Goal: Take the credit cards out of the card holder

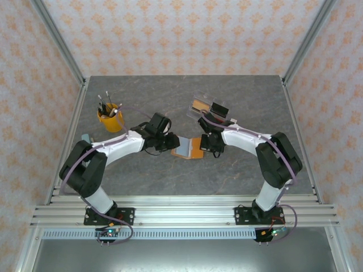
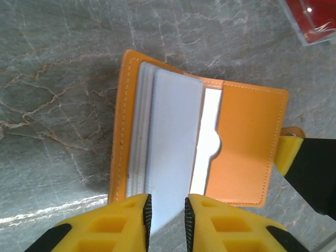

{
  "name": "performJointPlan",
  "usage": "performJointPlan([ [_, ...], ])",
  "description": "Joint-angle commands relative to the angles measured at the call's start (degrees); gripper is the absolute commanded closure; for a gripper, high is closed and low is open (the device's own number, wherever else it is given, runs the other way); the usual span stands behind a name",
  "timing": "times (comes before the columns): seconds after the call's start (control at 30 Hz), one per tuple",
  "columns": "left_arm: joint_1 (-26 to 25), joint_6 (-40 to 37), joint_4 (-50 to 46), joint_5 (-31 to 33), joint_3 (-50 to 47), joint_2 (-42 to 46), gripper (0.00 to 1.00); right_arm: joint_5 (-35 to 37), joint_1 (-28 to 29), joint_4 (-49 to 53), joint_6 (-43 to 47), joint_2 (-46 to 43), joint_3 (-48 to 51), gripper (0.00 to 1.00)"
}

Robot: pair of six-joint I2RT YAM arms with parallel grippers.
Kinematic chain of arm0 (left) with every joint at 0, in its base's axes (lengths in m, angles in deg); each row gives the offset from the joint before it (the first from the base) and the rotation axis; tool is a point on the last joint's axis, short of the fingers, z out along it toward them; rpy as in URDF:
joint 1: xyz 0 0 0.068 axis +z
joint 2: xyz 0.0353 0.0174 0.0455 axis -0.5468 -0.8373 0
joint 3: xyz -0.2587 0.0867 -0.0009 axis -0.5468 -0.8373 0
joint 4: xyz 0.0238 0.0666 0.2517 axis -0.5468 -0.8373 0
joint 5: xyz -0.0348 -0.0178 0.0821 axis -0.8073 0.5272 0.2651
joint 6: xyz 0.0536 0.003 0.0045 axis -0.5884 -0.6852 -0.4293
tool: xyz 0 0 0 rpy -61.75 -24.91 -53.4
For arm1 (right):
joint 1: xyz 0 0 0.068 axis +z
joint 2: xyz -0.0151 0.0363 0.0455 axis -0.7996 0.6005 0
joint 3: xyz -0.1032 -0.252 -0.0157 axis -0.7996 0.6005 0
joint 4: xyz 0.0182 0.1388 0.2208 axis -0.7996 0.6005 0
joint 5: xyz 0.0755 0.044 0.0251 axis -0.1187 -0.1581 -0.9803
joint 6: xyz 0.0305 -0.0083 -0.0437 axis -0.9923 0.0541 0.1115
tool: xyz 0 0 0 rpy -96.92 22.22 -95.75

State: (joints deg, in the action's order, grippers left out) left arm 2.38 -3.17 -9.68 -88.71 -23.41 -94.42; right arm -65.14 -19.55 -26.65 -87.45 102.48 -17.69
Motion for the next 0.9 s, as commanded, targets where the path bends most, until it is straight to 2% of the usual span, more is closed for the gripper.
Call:
performJointPlan([
  [0.0,-0.4,0.0,-0.4,-0.9,2.1,-2.5,0.71,0.2,-0.2,0.7,0.8,0.5,-1.5,0.99],
  [0.4,-0.7,0.1,0.2,-2.7,3.0,-5.2,0.73,0.2,-0.2,0.7,1.0,0.8,-1.2,0.99],
  [0.63,-1.2,-0.3,-1.5,-3.1,4.4,-7.1,0.68,-0.1,-0.2,0.4,0.9,1.1,-1.1,0.99],
  [0.77,-2.9,-2.3,-7.3,-0.8,7.7,-9.4,0.65,-0.3,-0.2,0.2,0.8,1.3,-1.0,0.99],
  [0.87,-3.3,-1.6,-6.1,-1.7,7.3,-10.2,0.65,-0.5,-0.2,-0.3,0.6,1.4,-0.6,0.99],
])
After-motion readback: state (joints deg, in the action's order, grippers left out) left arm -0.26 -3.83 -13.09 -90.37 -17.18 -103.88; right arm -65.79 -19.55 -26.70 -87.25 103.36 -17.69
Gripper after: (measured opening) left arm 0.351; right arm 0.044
